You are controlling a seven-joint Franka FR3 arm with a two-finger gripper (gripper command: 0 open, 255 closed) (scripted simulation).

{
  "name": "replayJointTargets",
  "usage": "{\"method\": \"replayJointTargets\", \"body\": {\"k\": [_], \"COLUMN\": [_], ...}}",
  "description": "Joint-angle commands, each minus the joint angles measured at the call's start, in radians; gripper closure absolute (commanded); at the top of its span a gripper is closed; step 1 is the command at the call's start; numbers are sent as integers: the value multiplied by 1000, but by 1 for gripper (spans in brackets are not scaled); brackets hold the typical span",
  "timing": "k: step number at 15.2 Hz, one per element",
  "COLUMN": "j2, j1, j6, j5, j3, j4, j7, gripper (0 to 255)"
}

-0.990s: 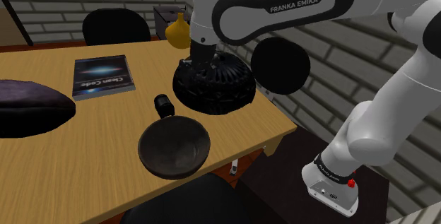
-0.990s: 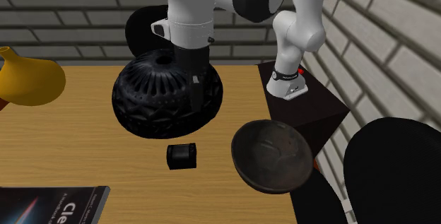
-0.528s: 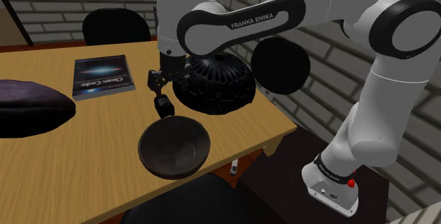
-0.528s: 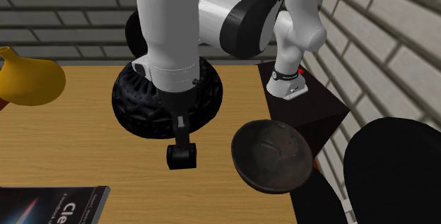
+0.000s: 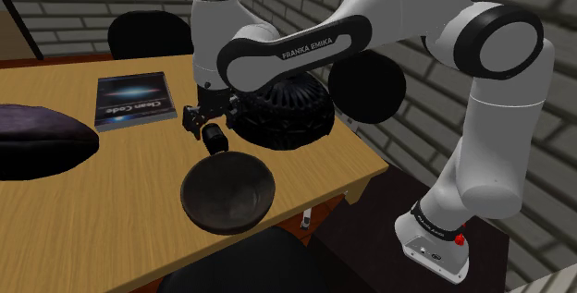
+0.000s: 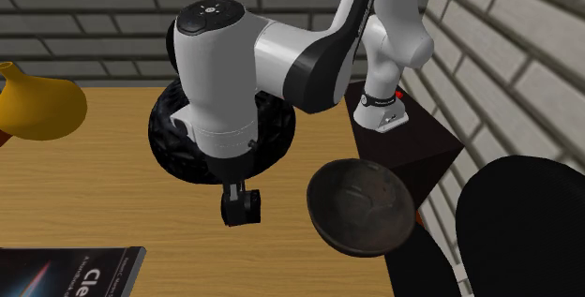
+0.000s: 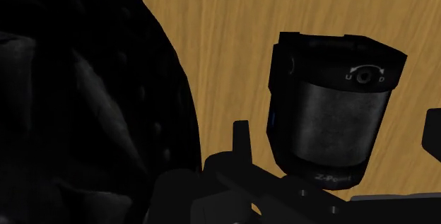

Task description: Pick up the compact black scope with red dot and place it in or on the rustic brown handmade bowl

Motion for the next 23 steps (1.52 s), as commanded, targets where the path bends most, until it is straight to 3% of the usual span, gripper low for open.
{"method": "replayJointTargets", "body": {"k": [1, 9, 10, 19, 23], "j2": [15, 15, 15, 15, -1], "j1": [2, 2, 2, 2, 1], "j6": [29, 29, 29, 29, -18], "j5": [-8, -8, -8, -8, 2], "j3": [-3, -3, -3, -3, 1], "j4": [-14, -14, -14, -14, 17], "j7": [5, 5, 5, 5, -1], "gripper": [0, 0, 255, 255, 255]}}
